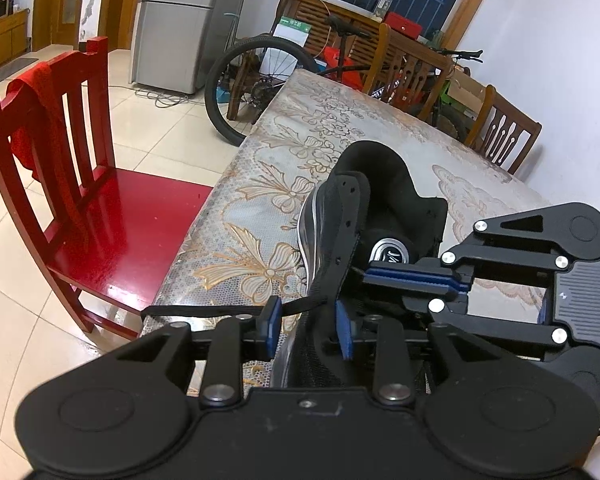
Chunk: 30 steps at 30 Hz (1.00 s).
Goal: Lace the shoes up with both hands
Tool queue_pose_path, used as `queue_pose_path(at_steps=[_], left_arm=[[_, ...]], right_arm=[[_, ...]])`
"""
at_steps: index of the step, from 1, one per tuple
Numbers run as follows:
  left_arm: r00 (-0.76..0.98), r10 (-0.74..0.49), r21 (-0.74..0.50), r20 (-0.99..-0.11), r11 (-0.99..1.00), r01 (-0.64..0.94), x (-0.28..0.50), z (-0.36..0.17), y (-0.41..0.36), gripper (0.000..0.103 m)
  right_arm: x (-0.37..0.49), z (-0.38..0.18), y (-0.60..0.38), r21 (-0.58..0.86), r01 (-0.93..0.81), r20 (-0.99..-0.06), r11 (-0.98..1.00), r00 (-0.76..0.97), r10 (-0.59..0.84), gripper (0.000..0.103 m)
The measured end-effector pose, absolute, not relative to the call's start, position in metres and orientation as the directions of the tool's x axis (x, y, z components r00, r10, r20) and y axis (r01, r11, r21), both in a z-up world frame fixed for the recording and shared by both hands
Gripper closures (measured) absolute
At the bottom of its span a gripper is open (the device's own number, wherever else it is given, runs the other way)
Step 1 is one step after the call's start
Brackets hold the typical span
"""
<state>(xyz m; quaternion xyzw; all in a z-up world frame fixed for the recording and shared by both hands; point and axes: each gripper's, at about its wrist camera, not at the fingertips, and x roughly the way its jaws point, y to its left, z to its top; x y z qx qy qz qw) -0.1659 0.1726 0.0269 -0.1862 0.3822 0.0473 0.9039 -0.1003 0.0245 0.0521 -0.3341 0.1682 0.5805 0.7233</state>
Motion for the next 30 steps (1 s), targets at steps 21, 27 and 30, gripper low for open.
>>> queue_pose_path(at_steps=[21, 27, 30], left_arm=[[0.706, -0.085, -0.317, -0.704, 0.926, -0.204, -0.171, 0.026, 0.172, 0.075], [0.719, -0.064, -0.276, -0.692, 0.944, -0.181, -0.183, 0.030, 0.166, 0.074], [0.731, -0.049, -0.264, -0.680, 0.947, -0.182, -0.189, 0.034, 0.169, 0.074]], right_arm=[[-0.086, 0.090, 0.038, -0.270, -0.961, -0.682, 0.058, 0.233, 0.693, 0.075], [-0.091, 0.068, 0.089, -0.385, -0.911, -0.792, -0.146, 0.245, 0.559, 0.091], [-0.090, 0.064, 0.090, -0.339, -0.925, -0.822, -0.171, 0.203, 0.533, 0.101]])
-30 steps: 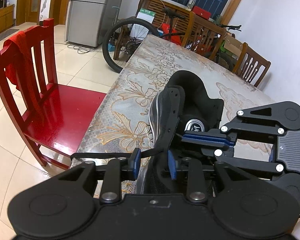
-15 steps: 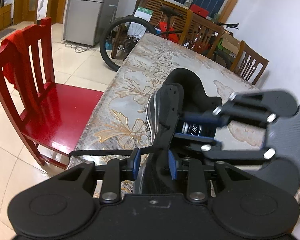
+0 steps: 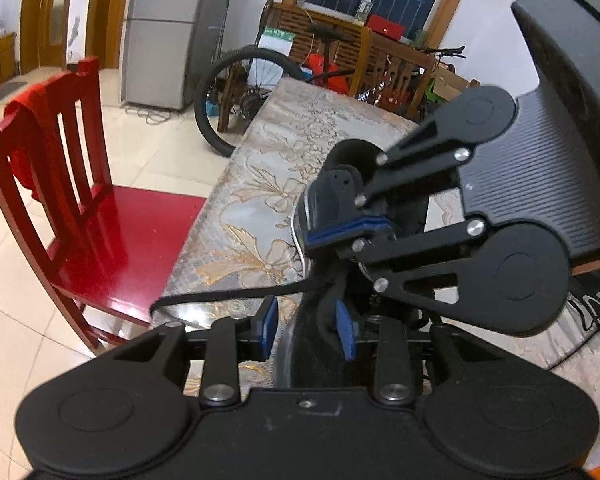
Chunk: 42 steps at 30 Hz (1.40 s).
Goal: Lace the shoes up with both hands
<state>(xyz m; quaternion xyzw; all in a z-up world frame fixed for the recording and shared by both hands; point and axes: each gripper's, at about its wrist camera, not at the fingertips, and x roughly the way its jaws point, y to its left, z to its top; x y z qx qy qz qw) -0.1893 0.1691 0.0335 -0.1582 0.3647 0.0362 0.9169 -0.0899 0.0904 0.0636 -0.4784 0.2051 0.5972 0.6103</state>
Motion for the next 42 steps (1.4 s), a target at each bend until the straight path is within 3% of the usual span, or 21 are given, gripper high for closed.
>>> queue_pose_path(at_steps=[2, 4, 6, 9, 10, 12, 16, 17, 18, 20, 22, 26, 28, 29, 30, 33, 37, 42], left_arm=[[0.749, -0.049, -0.280, -0.661, 0.942, -0.185, -0.191, 0.037, 0.176, 0.074], [0.773, -0.060, -0.305, -0.632, 0.936, -0.177, -0.189, 0.043, 0.183, 0.074], [0.795, -0.074, -0.324, -0.602, 0.932, -0.159, -0.182, 0.047, 0.189, 0.074], [0.819, -0.107, -0.344, -0.563, 0.932, -0.114, -0.167, 0.048, 0.193, 0.076], [0.826, -0.119, -0.348, -0.552, 0.932, -0.098, -0.161, 0.048, 0.194, 0.076], [0.837, -0.130, -0.351, -0.531, 0.933, -0.077, -0.152, 0.052, 0.195, 0.099], [0.856, -0.106, -0.321, -0.507, 0.944, -0.073, -0.146, 0.064, 0.199, 0.100], [0.856, -0.096, -0.313, -0.507, 0.946, -0.079, -0.146, 0.066, 0.201, 0.100], [0.856, -0.088, -0.313, -0.510, 0.946, -0.090, -0.146, 0.067, 0.204, 0.100], [0.854, -0.080, -0.321, -0.514, 0.941, -0.106, -0.148, 0.068, 0.211, 0.100], [0.855, -0.079, -0.329, -0.513, 0.938, -0.111, -0.152, 0.070, 0.215, 0.100], [0.849, -0.077, -0.313, -0.524, 0.943, -0.108, -0.154, 0.074, 0.212, 0.100], [0.850, -0.071, -0.307, -0.522, 0.945, -0.110, -0.156, 0.078, 0.211, 0.100], [0.852, -0.060, -0.300, -0.520, 0.947, -0.116, -0.158, 0.081, 0.211, 0.100], [0.855, -0.039, -0.283, -0.517, 0.951, -0.128, -0.161, 0.085, 0.211, 0.100], [0.857, 0.011, -0.234, -0.515, 0.960, -0.153, -0.171, 0.095, 0.215, 0.096], [0.816, 0.030, -0.213, -0.578, 0.959, -0.185, -0.173, 0.083, 0.221, 0.096], [0.764, -0.024, -0.217, -0.645, 0.964, -0.152, -0.170, 0.058, 0.209, 0.096]], right_arm=[[-0.080, 0.079, 0.088, -0.236, -0.970, -0.801, -0.054, 0.163, 0.576, 0.101], [-0.056, 0.100, 0.078, 0.014, -0.994, -0.732, 0.112, 0.066, 0.678, 0.101], [-0.031, 0.118, 0.064, 0.277, -0.933, -0.625, 0.230, 0.007, 0.781, 0.101], [-0.012, 0.122, 0.045, 0.454, -0.838, -0.527, 0.303, 0.022, 0.850, 0.100], [-0.010, 0.119, 0.041, 0.467, -0.826, -0.519, 0.315, 0.033, 0.854, 0.100], [-0.010, 0.114, 0.037, 0.486, -0.812, -0.510, 0.324, 0.037, 0.859, 0.100], [-0.019, 0.118, 0.031, 0.402, -0.840, -0.524, 0.364, 0.114, 0.844, 0.096], [-0.022, 0.119, 0.027, 0.355, -0.849, -0.532, 0.392, 0.161, 0.831, 0.079], [-0.028, 0.118, 0.022, 0.283, -0.858, -0.543, 0.429, 0.226, 0.809, 0.056], [-0.044, 0.111, 0.020, 0.119, -0.883, -0.564, 0.454, 0.316, 0.763, 0.049], [-0.066, 0.096, 0.028, -0.056, -0.918, -0.593, 0.393, 0.347, 0.726, 0.052], [-0.097, 0.070, 0.052, -0.246, -0.934, -0.581, 0.258, 0.355, 0.732, 0.063], [-0.101, 0.055, 0.067, -0.322, -0.919, -0.585, 0.228, 0.382, 0.715, 0.087], [-0.096, 0.051, 0.071, -0.304, -0.922, -0.605, 0.239, 0.381, 0.699, 0.100], [-0.090, 0.047, 0.075, -0.279, -0.926, -0.627, 0.254, 0.376, 0.682, 0.101], [-0.063, 0.080, 0.057, 0.015, -0.942, -0.610, 0.335, 0.257, 0.750, 0.101], [-0.032, 0.147, 0.018, 0.318, -0.877, -0.416, 0.361, 0.213, 0.884, 0.101], [-0.021, 0.216, -0.009, 0.426, -0.860, -0.181, 0.283, 0.225, 0.957, 0.101]])
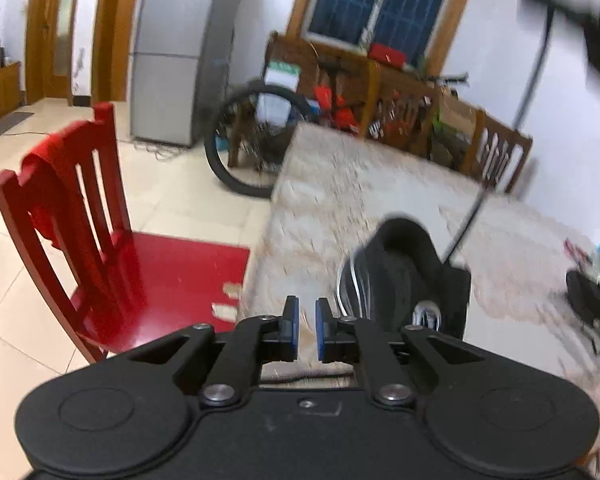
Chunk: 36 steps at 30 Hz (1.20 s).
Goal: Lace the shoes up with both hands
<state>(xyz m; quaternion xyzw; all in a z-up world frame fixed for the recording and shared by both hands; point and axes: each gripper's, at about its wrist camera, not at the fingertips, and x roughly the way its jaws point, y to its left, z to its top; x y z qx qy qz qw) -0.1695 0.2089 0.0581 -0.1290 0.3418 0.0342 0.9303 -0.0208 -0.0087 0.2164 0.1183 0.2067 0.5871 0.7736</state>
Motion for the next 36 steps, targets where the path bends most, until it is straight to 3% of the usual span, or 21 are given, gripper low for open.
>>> queue_pose_path(at_steps=[5, 13, 20, 25, 26, 27, 28, 30, 36], left_arm=[[0.725, -0.073, -0.200, -0.685, 0.976, -0.090, -0.166, 0.040, 0.189, 0.096], [0.698, -0.095, -0.161, -0.710, 0.987, -0.028, -0.163, 0.026, 0.164, 0.097], [0.688, -0.082, -0.151, -0.721, 0.988, -0.040, -0.159, 0.019, 0.163, 0.097], [0.676, -0.072, -0.168, -0.734, 0.983, -0.078, -0.162, 0.015, 0.164, 0.096], [0.675, -0.067, -0.173, -0.735, 0.981, -0.091, -0.162, 0.015, 0.165, 0.094], [0.674, -0.062, -0.178, -0.736, 0.978, -0.104, -0.163, 0.016, 0.166, 0.093], [0.674, -0.058, -0.184, -0.737, 0.976, -0.117, -0.164, 0.017, 0.167, 0.091], [0.669, -0.055, -0.195, -0.741, 0.971, -0.137, -0.167, 0.018, 0.170, 0.080], [0.632, -0.043, -0.176, -0.774, 0.973, -0.149, -0.164, 0.014, 0.161, 0.084]], right_arm=[[-0.038, 0.263, -0.004, 0.330, -0.927, -0.002, 0.177, 0.187, 0.982, 0.101], [-0.016, 0.308, 0.022, 0.225, -0.968, 0.156, 0.110, 0.147, 0.977, 0.101], [-0.015, 0.310, 0.024, 0.175, -0.973, 0.150, 0.150, 0.177, 0.973, 0.100], [0.004, 0.280, 0.053, 0.097, -0.946, 0.018, 0.311, 0.314, 0.949, 0.097], [0.009, 0.271, 0.064, 0.051, -0.925, -0.031, 0.376, 0.374, 0.927, 0.078], [0.015, 0.262, 0.076, 0.002, -0.900, -0.077, 0.436, 0.435, 0.897, 0.049], [0.018, 0.248, 0.085, -0.053, -0.870, -0.136, 0.491, 0.493, 0.859, 0.042], [0.019, 0.219, 0.092, -0.140, -0.836, -0.214, 0.531, 0.549, 0.808, 0.044], [-0.002, 0.152, 0.051, -0.179, -0.863, -0.334, 0.472, 0.505, 0.796, 0.042]])
